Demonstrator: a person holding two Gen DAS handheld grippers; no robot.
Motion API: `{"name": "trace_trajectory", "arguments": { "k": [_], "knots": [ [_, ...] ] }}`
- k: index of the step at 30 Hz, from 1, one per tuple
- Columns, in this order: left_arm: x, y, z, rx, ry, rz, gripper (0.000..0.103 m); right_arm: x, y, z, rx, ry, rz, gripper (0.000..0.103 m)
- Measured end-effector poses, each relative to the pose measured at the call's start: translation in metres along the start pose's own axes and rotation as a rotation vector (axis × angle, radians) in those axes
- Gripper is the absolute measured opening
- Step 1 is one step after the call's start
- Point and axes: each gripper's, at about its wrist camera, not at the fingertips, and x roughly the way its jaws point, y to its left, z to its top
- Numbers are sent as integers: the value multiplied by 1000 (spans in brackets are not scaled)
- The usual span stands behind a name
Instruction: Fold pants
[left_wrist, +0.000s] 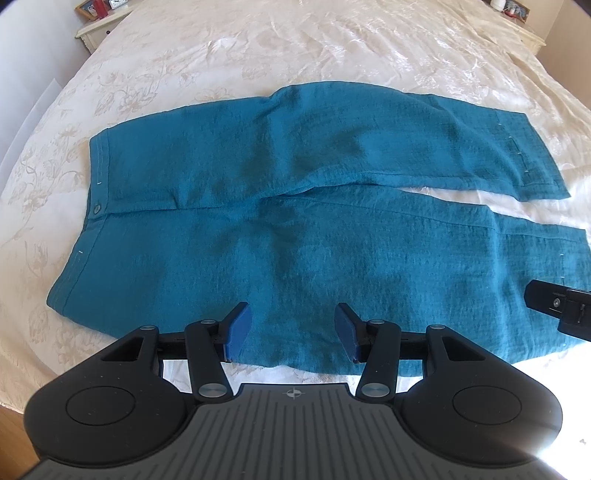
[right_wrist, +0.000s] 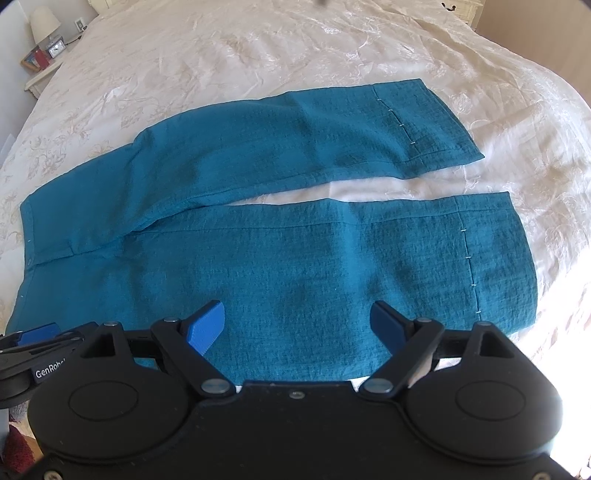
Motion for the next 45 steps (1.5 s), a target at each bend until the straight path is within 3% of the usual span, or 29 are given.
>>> {"name": "trace_trajectory", "arguments": {
  "k": [22,25,36,39,42,45],
  "knots": [
    [18,-7,8,61,37,0,49,12,-1,14,14,2,1,84],
    [23,-11,15,67,37,1,42,12,-9,23,23,-34,3,81],
    [47,-44,57,-5,23,41,41,29,-60,103,-54,-315,-39,81],
    [57,-57,65,-31,22,64,41,59,-80,141,-94,-256,-17,78],
    [70,-67,75,-69,32,88,41,102,-98,177,-136,-173,23,69],
    [80,-75,84,-101,34,120,40,140,-110,209,-185,-124,73,68]
  ]
}}
